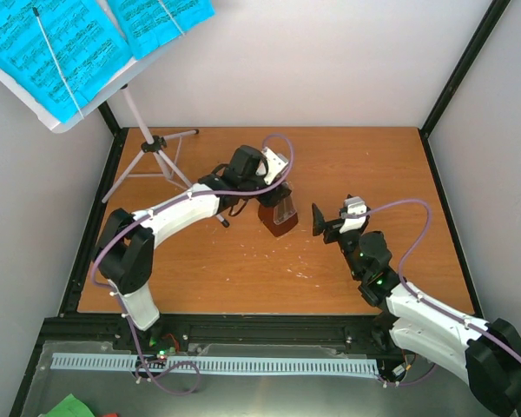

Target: Pack up the instrument practice props

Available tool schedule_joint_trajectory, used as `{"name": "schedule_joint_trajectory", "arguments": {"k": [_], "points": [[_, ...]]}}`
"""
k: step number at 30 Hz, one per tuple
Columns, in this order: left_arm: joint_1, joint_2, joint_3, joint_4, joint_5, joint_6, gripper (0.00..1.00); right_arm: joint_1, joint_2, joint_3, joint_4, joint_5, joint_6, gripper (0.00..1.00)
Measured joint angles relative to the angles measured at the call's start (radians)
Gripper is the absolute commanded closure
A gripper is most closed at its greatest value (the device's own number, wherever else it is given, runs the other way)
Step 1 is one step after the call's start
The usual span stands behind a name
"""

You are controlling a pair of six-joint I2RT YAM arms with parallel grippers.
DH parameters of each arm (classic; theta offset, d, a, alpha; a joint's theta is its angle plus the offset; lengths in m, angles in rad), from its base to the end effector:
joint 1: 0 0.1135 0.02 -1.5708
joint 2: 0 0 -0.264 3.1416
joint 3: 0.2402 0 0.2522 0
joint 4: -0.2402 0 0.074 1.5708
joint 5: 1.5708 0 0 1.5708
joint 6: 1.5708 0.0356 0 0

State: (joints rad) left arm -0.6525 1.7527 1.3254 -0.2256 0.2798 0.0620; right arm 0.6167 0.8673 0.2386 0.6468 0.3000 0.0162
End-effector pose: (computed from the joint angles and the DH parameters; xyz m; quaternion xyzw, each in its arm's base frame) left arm 0.3131 -0.2516 0.2605 0.3683 0.8101 -0.2473 0.3833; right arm 0.1616 0.1017 0.2212 -0.1030 0.6934 0.1200 0.7030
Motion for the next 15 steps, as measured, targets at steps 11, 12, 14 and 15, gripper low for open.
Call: {"name": "schedule_joint_trajectory", "arguments": {"k": [11,12,14,15], "points": [[-0.112,-0.067,-0.045,-0.057,-0.156,-0.328,0.04,0.000,-0.032,-0.002,-0.009,0.013,0.000,0.00],[-0.121,-0.076,-0.061,-0.053,-0.147,-0.352,0.04,0.000,-0.040,-0.003,-0.011,0.015,0.000,0.00],[-0.134,-0.090,-0.090,-0.040,-0.123,-0.391,0.04,0.000,-0.058,-0.009,-0.021,0.018,0.000,0.00],[-0.139,-0.094,-0.104,-0.035,-0.113,-0.408,0.04,0.000,-0.068,-0.012,-0.028,0.021,0.001,0.00]]}}
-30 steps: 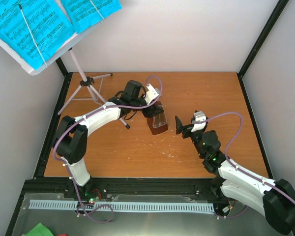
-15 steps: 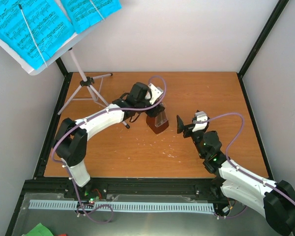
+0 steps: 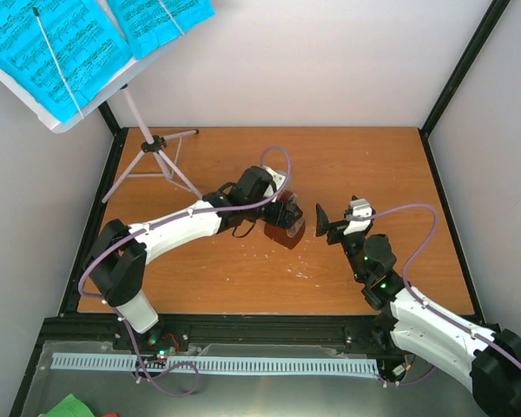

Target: Pack up the instrument practice props

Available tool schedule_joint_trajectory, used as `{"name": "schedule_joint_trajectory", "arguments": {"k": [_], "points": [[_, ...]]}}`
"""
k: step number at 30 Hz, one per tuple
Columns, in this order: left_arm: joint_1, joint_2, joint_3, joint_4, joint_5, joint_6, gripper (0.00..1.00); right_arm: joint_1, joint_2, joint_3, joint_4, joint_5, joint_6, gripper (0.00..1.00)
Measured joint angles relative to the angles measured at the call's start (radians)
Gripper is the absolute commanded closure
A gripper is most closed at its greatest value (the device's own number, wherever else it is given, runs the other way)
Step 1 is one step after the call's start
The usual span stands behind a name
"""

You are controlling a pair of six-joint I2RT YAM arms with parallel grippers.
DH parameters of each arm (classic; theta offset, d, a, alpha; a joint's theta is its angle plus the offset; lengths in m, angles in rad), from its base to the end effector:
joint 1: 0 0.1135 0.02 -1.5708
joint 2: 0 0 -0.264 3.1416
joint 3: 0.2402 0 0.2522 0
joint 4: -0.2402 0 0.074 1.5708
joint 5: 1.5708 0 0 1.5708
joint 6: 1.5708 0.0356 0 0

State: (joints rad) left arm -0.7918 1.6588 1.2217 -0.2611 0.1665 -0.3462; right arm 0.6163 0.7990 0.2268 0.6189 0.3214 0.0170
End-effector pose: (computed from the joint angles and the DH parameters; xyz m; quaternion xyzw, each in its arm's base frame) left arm 0.2586 -0.2704 0.2570 0.2338 0.8731 -0.2904 0.3142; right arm 0.1550 0.0960 0.2255 -0.0906 0.6853 0.1174 0.7130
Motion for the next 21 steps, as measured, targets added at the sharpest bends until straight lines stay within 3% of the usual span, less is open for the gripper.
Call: {"name": "schedule_joint_trajectory", "arguments": {"k": [11,17,21], "points": [[-0.107,-0.018,-0.152,0.136,0.183,-0.114,0.01,-0.001,-0.145,-0.038,-0.091,0.030,0.017,0.00],[-0.088,-0.145,-0.208,0.144,0.187,-0.003,0.01,-0.001,-0.248,-0.053,-0.159,0.034,0.031,0.00],[-0.008,-0.209,-0.216,0.241,0.289,0.115,0.00,-0.001,-0.295,-0.066,-0.186,0.029,0.036,0.00]]}}
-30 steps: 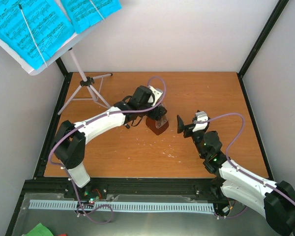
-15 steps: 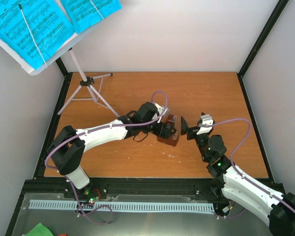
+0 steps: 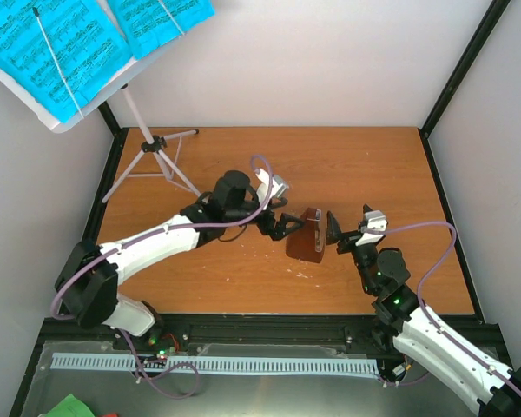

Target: Pack up the instrument practice props

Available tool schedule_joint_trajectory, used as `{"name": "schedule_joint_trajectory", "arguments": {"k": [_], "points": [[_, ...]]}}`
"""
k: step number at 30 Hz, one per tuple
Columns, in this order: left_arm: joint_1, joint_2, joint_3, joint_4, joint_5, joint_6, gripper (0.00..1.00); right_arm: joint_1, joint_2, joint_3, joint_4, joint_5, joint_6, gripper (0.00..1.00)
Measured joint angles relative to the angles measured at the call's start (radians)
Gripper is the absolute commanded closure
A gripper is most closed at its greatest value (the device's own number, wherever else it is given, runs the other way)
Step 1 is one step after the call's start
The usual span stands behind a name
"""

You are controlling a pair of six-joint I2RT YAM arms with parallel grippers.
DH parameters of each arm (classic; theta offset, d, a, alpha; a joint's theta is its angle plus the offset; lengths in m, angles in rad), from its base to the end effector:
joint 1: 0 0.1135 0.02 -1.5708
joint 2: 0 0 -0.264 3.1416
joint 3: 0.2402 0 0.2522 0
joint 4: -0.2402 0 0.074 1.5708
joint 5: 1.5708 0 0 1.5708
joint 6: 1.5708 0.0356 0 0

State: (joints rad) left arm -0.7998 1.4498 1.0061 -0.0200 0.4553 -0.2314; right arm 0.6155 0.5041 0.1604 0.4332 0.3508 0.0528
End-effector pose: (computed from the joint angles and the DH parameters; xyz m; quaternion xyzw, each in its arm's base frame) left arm 0.2187 -0.2475 0.2772 0.3463 0.7622 -0.4195 0.3509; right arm 0.1268 0.0747 0.2246 -0.0607 0.6740 0.1271 0.7251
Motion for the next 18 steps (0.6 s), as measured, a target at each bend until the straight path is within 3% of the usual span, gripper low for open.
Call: {"name": "schedule_joint_trajectory", "arguments": {"k": [7,18], "points": [[0.080,0.112,0.006,0.192,0.238,0.194,0.00,0.000,-0.029,-0.016,-0.049,-0.003,0.000,0.00],[0.089,0.374,0.201,0.195,0.535,0.315,0.03,0.000,-0.042,-0.035,-0.052,0.009,0.000,0.00]]}}
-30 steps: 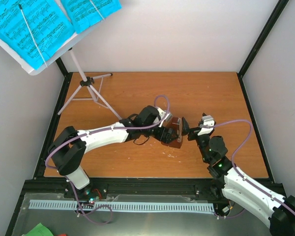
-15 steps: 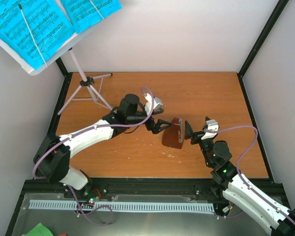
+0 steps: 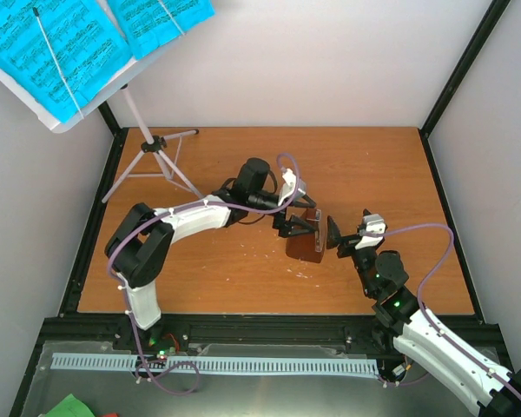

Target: Pack up the instrument practice props

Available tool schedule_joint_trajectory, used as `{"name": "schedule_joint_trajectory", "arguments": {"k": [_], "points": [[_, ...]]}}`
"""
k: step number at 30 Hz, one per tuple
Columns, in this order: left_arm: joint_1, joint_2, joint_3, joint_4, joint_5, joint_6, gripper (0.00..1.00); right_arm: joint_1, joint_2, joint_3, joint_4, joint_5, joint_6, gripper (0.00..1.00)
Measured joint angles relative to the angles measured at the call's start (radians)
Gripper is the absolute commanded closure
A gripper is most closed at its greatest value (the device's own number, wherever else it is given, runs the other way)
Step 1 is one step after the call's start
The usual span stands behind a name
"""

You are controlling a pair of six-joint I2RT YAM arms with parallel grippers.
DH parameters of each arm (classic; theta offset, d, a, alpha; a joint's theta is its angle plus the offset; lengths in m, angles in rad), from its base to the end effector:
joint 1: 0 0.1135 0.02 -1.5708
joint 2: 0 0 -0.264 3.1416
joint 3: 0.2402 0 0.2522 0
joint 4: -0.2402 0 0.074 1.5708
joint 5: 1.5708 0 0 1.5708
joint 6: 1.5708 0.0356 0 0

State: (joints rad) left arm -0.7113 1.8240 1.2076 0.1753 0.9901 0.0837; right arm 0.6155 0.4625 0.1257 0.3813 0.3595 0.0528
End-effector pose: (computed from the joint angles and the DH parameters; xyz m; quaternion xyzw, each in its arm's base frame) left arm 0.2876 -0.2871 0.2365 0.5222 0.5869 -0.5271 0.3242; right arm 0.1232 0.0717 0.2117 -0.0647 0.6892 0.1165 0.7122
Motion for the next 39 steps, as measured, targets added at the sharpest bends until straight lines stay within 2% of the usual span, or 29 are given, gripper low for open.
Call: {"name": "schedule_joint_trajectory", "arguments": {"k": [4,14,23,25,29,34,36,39], "points": [[0.000,0.035,0.008,-0.023,0.033,0.020,0.08,0.000,0.000,0.000,0.000,0.001,0.000,0.00],[0.005,0.044,-0.053,-0.009,0.013,0.052,0.10,0.000,0.000,-0.005,0.004,0.004,0.000,0.00],[0.005,0.038,-0.124,0.040,-0.069,0.053,0.25,0.000,0.000,-0.010,0.005,0.004,0.000,0.00],[0.005,0.021,-0.150,0.069,-0.092,0.048,0.25,0.000,0.000,-0.010,0.005,0.004,0.000,0.00],[0.002,-0.021,-0.207,0.111,-0.133,0.025,0.19,0.000,0.005,-0.010,0.007,0.004,0.000,0.00],[-0.012,-0.028,-0.218,0.125,-0.156,0.011,0.18,0.000,0.022,-0.010,0.012,0.003,0.001,0.00],[-0.022,-0.028,-0.218,0.128,-0.175,0.012,0.21,0.000,0.026,-0.010,0.011,0.002,0.001,0.00],[-0.034,-0.028,-0.220,0.138,-0.215,0.012,0.33,0.000,0.026,-0.010,0.012,0.002,0.001,0.00]]}}
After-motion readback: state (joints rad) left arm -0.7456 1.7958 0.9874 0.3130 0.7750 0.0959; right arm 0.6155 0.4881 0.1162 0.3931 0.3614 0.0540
